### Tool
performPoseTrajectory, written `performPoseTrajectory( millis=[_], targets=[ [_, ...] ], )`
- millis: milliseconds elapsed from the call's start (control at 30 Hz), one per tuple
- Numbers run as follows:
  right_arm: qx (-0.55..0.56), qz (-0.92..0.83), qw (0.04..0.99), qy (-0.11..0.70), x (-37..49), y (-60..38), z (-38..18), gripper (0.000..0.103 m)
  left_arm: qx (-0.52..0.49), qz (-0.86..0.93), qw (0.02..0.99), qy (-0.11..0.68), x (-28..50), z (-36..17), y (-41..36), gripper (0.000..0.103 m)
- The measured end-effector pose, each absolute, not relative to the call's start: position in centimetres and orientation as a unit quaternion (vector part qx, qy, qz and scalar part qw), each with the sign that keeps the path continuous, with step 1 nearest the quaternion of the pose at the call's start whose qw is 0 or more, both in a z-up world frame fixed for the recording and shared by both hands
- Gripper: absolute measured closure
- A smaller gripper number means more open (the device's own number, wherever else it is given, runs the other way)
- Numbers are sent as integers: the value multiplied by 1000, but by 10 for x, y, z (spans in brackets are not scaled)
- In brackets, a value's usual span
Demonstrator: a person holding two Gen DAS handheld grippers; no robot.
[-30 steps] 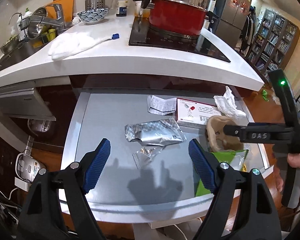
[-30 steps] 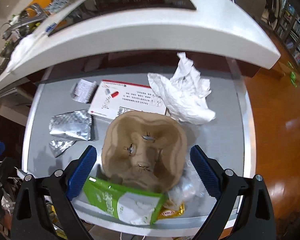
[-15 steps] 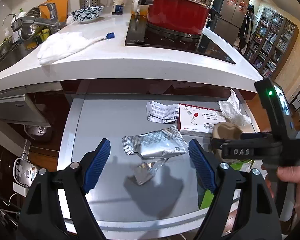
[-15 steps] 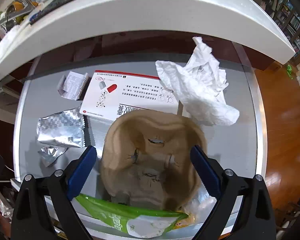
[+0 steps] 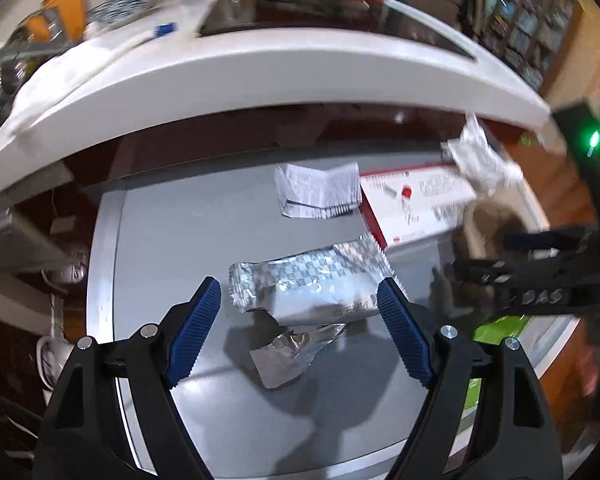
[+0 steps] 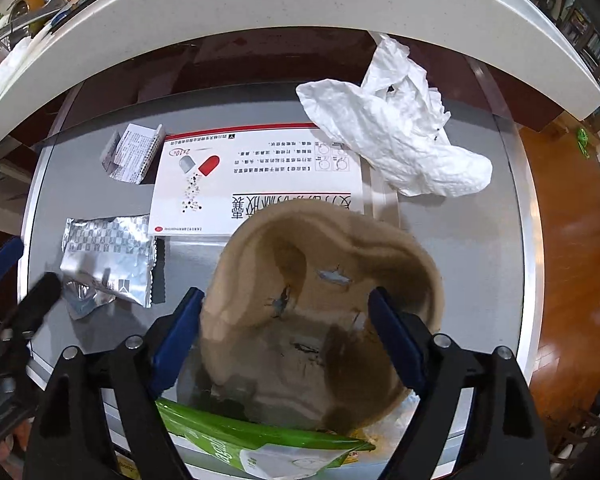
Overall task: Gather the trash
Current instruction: 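Grasp the silver foil packet with left tool while right tool grasps the pulp carrier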
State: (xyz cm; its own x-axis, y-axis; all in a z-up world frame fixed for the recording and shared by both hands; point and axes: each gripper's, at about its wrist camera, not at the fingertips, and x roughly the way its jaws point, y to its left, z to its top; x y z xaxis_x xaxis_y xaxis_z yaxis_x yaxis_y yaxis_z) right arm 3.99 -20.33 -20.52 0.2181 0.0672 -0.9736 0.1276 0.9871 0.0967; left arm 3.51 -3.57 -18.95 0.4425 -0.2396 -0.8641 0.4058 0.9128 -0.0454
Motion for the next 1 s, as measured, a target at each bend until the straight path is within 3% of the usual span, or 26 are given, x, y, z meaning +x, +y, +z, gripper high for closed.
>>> performPoseTrajectory(
  millis=[533,800,867,1000],
  targets=[
    [92,12,762,641,35,-218,-201,20,283,-387,708,519,60,-220,-71,22],
    [94,16,761,642,37,-219,-203,20,282,-390,693,537,62,-232,-75,22],
    [103,15,758,643,38,-222,-204,20,276,-377,707,531,61,-230,-72,35],
    [115,13,753,648,39,-227,-204,20,234,-361,720,545,61,-224,-63,47]
  ],
)
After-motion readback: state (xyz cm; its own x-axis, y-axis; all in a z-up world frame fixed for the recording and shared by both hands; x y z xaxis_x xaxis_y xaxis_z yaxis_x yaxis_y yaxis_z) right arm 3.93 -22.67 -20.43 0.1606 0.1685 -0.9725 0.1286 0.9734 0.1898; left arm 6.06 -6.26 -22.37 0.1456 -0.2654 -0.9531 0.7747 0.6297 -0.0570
